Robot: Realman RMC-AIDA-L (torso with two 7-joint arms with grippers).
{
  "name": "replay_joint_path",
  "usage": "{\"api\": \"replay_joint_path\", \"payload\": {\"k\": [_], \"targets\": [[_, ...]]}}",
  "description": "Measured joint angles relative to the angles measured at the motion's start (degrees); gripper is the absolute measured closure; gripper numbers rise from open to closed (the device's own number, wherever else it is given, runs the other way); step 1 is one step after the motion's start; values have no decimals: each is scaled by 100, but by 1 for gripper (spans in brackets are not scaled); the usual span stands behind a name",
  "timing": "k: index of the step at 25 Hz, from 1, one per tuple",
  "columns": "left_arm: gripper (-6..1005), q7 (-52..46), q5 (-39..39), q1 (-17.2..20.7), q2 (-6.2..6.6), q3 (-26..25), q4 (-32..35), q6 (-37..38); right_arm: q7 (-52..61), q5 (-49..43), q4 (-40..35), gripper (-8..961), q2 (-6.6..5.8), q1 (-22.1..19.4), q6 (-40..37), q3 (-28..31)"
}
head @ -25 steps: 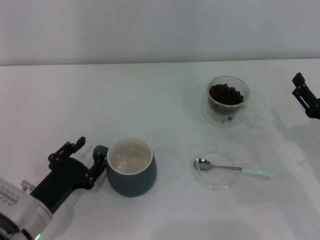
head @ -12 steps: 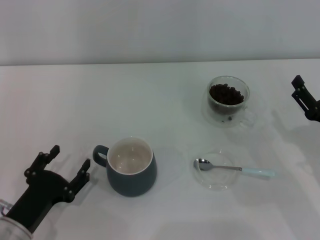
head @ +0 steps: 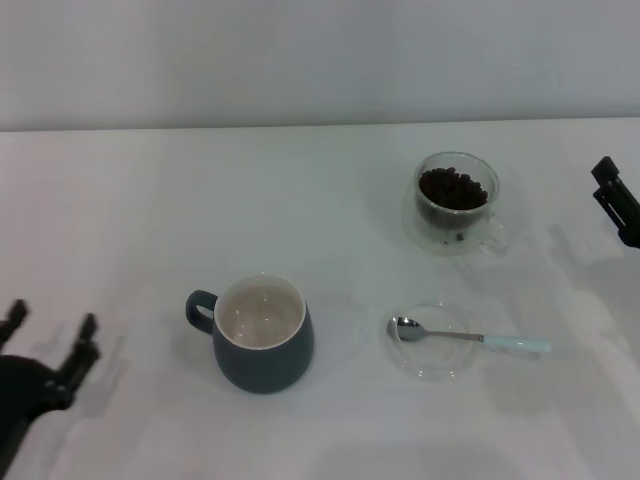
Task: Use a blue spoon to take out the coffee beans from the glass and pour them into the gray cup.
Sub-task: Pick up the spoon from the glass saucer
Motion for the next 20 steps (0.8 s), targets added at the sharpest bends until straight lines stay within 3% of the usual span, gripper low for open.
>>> {"api": "replay_joint_path", "payload": {"k": [11,20], "targets": [[211,-949,-1493,75,14,-1,-123,211,1160,-89,71,113,-23,-290,67,-74],[210,-998,-1861,-112,10,0,-265,288,2119,-288,506,113,-31,-812,-774,-115]]}}
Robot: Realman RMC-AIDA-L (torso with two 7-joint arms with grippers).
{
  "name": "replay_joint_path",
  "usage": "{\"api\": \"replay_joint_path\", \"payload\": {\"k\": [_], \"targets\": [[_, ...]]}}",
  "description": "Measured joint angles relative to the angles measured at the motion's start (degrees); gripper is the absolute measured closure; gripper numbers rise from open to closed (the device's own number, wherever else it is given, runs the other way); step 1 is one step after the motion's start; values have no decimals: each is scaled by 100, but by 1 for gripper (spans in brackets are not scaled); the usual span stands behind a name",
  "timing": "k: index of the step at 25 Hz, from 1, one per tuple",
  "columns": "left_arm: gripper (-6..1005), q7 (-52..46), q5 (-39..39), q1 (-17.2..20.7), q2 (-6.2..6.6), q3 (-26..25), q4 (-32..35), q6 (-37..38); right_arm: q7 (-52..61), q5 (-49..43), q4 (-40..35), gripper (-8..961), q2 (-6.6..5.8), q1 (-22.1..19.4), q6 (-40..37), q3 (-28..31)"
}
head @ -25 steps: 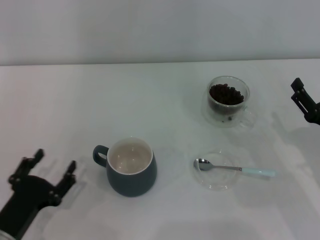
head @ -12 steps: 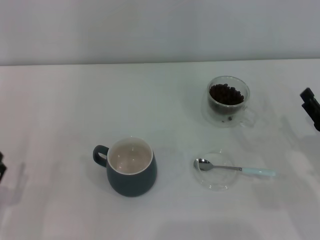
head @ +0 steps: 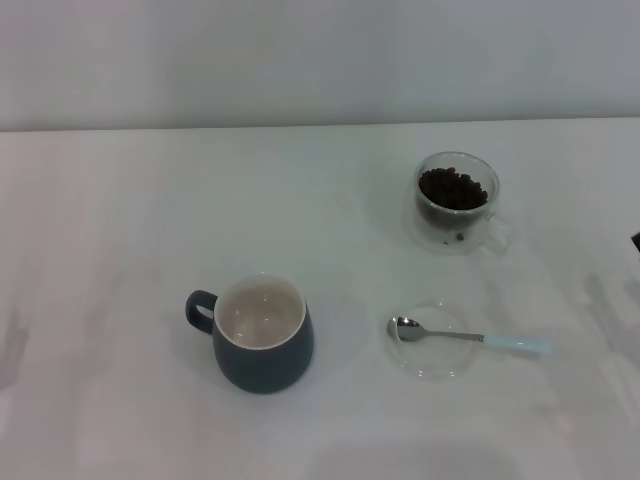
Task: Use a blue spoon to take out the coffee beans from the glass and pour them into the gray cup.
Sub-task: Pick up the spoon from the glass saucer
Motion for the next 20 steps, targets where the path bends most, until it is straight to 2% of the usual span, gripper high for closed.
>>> {"api": "replay_joint_path", "payload": {"k": [6,20], "targets": [[210,0,-10,-68,4,0,-16,-37,119,-44,494,113,14,-27,20,48],[212,-8,-146,-58,-10,0,3,-51,259,-438,482,112,34,38,674,126]]}}
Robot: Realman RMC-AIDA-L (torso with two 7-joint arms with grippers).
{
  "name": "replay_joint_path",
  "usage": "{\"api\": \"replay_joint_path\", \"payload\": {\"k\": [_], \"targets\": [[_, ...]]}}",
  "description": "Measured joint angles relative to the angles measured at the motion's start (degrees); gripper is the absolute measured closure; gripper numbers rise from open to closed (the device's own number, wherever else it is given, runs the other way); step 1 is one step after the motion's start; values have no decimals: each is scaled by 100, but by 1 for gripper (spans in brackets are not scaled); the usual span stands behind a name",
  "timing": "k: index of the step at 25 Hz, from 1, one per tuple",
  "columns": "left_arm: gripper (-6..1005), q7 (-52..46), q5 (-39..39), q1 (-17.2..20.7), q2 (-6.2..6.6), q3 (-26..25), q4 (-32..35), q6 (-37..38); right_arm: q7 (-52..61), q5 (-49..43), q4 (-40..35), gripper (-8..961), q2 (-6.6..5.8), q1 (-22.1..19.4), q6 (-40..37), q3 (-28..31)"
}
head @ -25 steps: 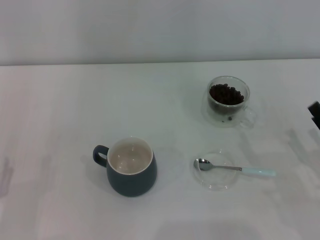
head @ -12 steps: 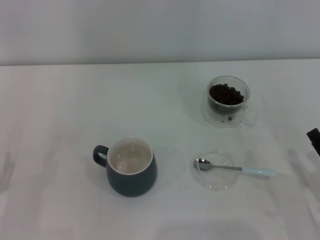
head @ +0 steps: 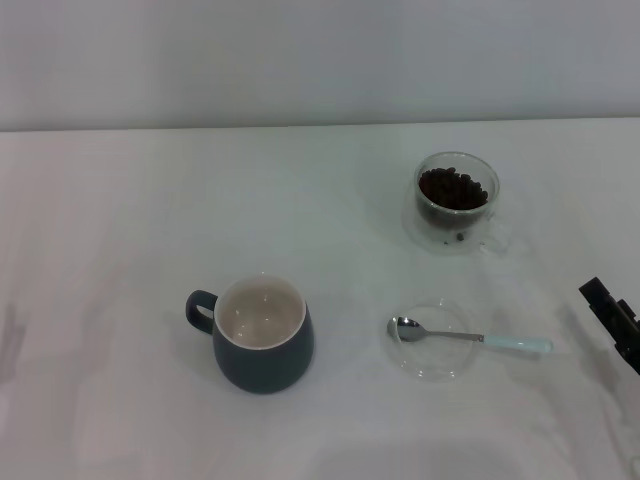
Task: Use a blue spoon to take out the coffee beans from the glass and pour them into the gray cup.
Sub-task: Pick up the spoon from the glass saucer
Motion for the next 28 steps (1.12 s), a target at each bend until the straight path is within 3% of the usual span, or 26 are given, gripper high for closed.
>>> {"api": "replay_joint_path", "payload": {"k": [11,19,28], "targets": [[211,-45,-4,21,-9,0,23,-9,54,-274,153,112,-8,-81,-68,26],[212,-45,-3,-62,0,-1,4,-9,-943,-317,845,112,1,-296,-604,528],[211,-44,7,-208,18,0,-20,11,-1243,-649,1151,112,18,-483,-619,880]]}}
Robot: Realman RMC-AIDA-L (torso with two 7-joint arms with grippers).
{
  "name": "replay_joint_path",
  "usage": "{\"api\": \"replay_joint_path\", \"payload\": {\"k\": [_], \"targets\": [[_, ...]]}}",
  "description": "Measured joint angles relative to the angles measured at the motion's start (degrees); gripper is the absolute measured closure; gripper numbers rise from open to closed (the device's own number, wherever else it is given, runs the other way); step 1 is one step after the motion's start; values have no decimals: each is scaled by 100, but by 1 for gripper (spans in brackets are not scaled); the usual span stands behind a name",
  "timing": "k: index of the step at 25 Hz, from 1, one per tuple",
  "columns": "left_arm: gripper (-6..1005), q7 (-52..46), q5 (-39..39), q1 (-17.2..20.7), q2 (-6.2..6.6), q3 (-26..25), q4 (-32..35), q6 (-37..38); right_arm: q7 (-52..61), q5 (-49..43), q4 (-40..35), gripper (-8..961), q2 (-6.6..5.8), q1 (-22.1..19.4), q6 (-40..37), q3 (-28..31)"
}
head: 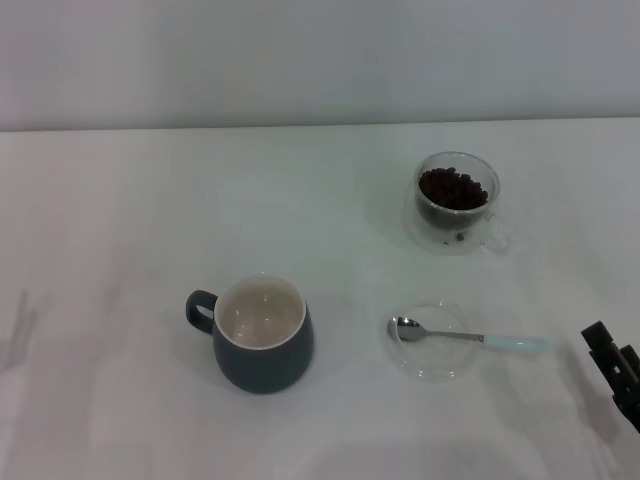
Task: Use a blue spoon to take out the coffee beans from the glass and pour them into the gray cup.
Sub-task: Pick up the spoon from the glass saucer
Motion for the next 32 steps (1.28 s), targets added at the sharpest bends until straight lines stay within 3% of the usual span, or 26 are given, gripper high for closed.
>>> {"api": "replay_joint_path", "payload": {"k": [8,32], "targets": [[211,0,-7,-15,-1,0,-16,35,-504,-229,319,113,8,-362,-435,260],[211,0,24,-179,-1,6,-9,3,-426,-564,487,116,9,-416,269,408]]}}
